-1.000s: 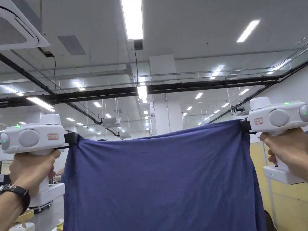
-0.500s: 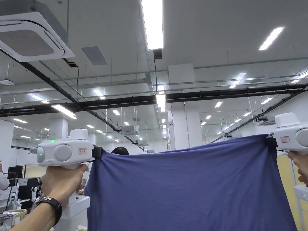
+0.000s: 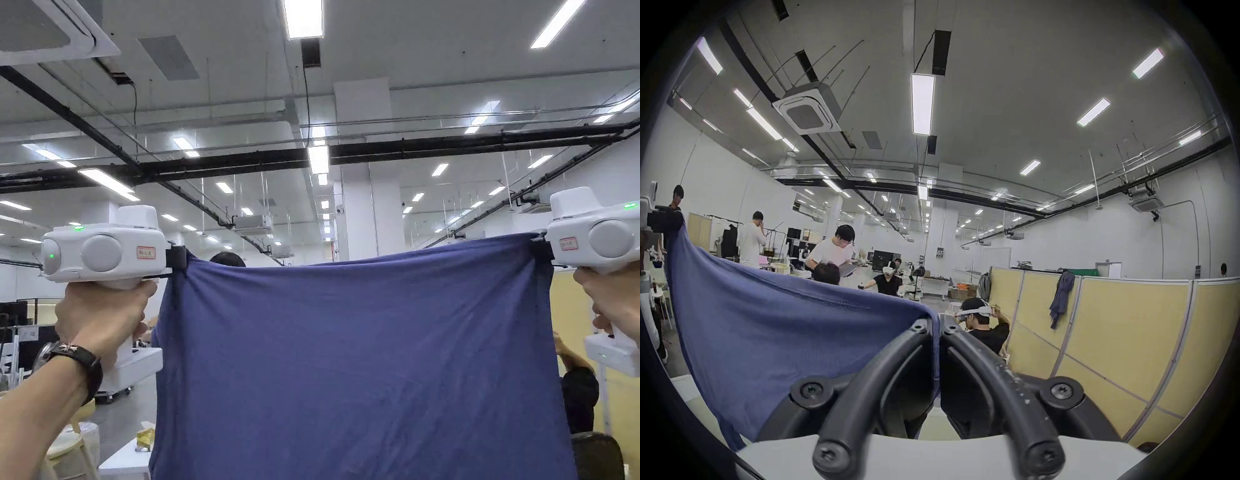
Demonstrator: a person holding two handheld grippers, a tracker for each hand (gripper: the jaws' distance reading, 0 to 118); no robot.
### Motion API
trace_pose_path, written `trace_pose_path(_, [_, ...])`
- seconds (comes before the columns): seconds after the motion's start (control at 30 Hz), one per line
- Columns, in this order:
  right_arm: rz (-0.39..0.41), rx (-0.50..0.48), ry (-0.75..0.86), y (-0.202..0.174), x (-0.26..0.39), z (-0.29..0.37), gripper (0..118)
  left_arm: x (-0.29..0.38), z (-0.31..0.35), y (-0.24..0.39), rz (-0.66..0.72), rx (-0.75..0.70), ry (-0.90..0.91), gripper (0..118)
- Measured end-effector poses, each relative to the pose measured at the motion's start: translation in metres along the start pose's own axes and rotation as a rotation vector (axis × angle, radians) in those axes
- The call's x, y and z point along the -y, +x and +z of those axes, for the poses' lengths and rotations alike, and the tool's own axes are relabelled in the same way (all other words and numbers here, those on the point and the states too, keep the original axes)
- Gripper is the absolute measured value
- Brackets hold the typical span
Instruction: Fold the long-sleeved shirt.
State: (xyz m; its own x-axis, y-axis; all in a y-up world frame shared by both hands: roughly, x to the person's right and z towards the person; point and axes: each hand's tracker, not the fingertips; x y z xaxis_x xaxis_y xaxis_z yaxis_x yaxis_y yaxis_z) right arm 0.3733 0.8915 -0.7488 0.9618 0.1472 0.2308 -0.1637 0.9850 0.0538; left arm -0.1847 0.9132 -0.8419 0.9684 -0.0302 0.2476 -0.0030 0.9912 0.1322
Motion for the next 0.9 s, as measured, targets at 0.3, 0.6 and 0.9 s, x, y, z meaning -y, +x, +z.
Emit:
trace_pose_path(0.3, [-0.001, 0.009, -0.003, -0.002, 0.012, -0.067, 4, 0.013, -0.063, 0.004, -0.077, -0.020, -0.020, 2])
trace_pose_path(0.6, [-0.034, -0.006, -0.052, 0.006, 0.071, -0.107, 4, 0.064, -0.102, 0.010, -0.064, 0.015, -0.067, 2])
trace_pose_path(0.9, [-0.053, -0.093, -0.221, -0.014, 0.221, -0.108, 4, 0.221, -0.086, 0.006, 0.002, 0.075, -0.225, 2])
